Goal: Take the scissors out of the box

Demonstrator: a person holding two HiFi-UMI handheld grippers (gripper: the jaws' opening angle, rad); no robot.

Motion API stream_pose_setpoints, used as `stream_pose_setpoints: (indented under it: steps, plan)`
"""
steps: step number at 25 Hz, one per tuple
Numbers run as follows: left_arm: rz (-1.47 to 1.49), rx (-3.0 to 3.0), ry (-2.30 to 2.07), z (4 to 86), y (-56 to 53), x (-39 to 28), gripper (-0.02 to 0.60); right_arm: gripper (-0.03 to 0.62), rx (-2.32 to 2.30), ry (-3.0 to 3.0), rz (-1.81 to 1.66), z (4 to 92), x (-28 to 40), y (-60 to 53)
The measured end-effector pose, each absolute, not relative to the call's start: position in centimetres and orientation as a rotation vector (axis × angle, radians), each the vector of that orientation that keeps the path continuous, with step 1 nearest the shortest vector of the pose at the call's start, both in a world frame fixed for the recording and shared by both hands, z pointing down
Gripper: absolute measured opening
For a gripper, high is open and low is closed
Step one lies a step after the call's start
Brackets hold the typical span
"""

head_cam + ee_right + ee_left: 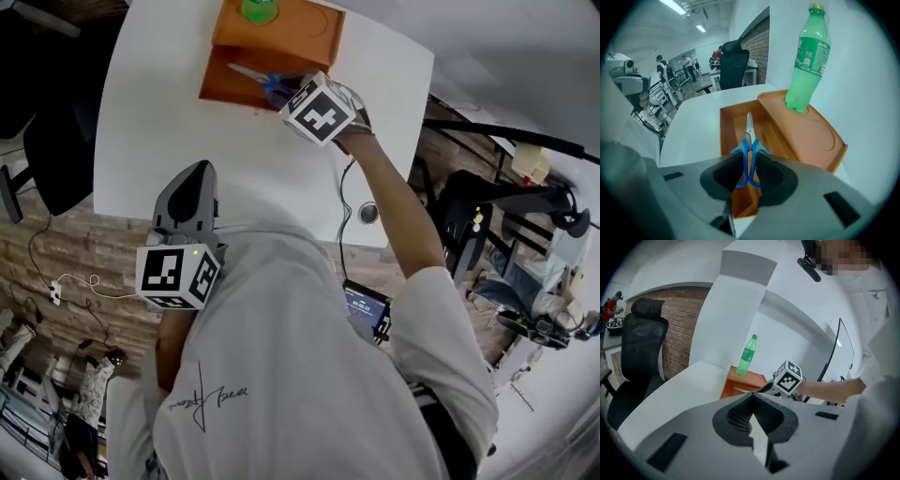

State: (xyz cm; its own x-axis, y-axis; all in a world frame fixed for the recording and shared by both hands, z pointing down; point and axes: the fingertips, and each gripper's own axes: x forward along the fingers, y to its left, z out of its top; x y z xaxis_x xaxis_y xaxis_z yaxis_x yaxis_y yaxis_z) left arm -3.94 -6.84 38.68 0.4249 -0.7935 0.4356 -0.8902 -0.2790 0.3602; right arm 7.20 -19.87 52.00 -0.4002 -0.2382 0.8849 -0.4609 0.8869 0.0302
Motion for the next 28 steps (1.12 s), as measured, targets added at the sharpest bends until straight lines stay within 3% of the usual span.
stream_pose_setpoints:
  steps: [28]
  plan:
    - [0.191, 2.196, -1.436, 36.7, -5.8, -3.1, 0.008, 0.097, 0.652, -2.107, 0.367, 48.7, 8.7, -17.1]
